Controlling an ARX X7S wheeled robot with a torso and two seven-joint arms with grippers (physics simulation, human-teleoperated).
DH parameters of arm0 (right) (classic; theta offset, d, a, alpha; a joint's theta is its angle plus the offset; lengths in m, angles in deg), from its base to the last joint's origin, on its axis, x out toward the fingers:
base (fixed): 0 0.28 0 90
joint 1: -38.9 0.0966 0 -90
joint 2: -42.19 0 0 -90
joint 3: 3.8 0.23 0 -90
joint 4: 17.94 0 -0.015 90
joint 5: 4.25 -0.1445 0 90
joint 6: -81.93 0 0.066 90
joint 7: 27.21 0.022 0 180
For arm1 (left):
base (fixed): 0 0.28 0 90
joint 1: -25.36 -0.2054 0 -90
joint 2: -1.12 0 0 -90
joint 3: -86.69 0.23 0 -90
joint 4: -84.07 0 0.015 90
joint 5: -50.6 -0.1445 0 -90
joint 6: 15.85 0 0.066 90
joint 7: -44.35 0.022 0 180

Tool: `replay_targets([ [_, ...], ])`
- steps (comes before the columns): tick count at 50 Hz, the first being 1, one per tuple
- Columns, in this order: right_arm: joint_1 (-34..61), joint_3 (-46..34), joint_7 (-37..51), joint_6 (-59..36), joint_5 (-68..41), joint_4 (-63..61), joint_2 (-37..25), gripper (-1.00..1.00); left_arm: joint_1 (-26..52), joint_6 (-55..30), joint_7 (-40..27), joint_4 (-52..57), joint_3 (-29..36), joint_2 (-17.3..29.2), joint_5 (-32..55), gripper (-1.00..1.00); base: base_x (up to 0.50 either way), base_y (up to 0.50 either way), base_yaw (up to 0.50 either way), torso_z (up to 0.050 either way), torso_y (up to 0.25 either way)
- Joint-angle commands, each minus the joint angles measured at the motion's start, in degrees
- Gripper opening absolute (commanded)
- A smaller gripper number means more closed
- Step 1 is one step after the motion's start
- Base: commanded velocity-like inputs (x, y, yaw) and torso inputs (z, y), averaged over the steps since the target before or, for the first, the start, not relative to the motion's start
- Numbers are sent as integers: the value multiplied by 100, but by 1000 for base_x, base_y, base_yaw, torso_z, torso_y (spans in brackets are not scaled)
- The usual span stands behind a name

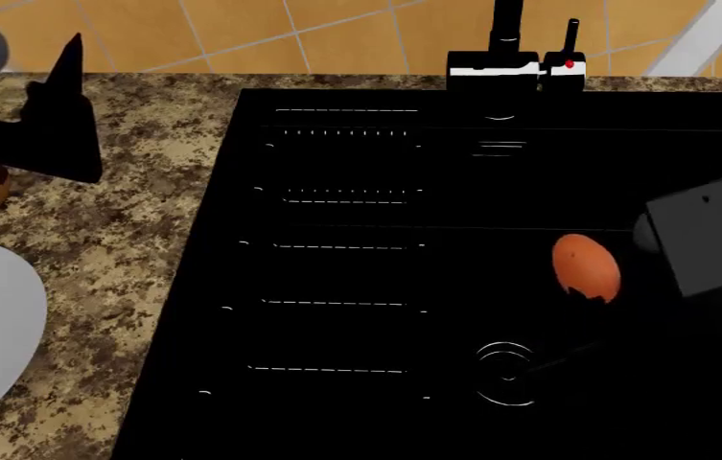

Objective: Pick the egg from the sink and place it on the plate located on the counter

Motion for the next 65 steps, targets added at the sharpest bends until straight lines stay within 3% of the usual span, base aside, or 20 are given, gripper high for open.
replay_targets([
  [1,159,372,-298,-397,-299,-649,-75,-100,-41,-28,111,135,-194,-40,176,100,0,0,0,0,0],
  [10,504,698,-446,-863,-848,-1182,16,-100,-269,-202,707,704,-605,-57,791,100,0,0,0,0,0],
  [18,743,1090,899,-864,-3395,-1095,-273,-100,-536,-226,1359,933,-1044,-104,1413,100,0,0,0,0,0],
  [24,885,1117,1402,-835,-4249,-1070,-373,-100,-759,-170,1789,1009,-1244,-170,1834,100,0,0,0,0,0],
  [36,782,980,1375,-561,-4728,-1301,-422,-100,-811,-465,2412,1062,-1551,-206,2580,100,0,0,0,0,0],
  [52,810,1307,1447,-570,-5650,-1411,-465,-100,-726,-317,2607,645,-1354,-143,2709,100,0,0,0,0,0],
  [65,578,1274,695,7,-5680,-1385,-710,-100,-704,-431,3154,391,-1315,44,3171,100,0,0,0,0,0],
])
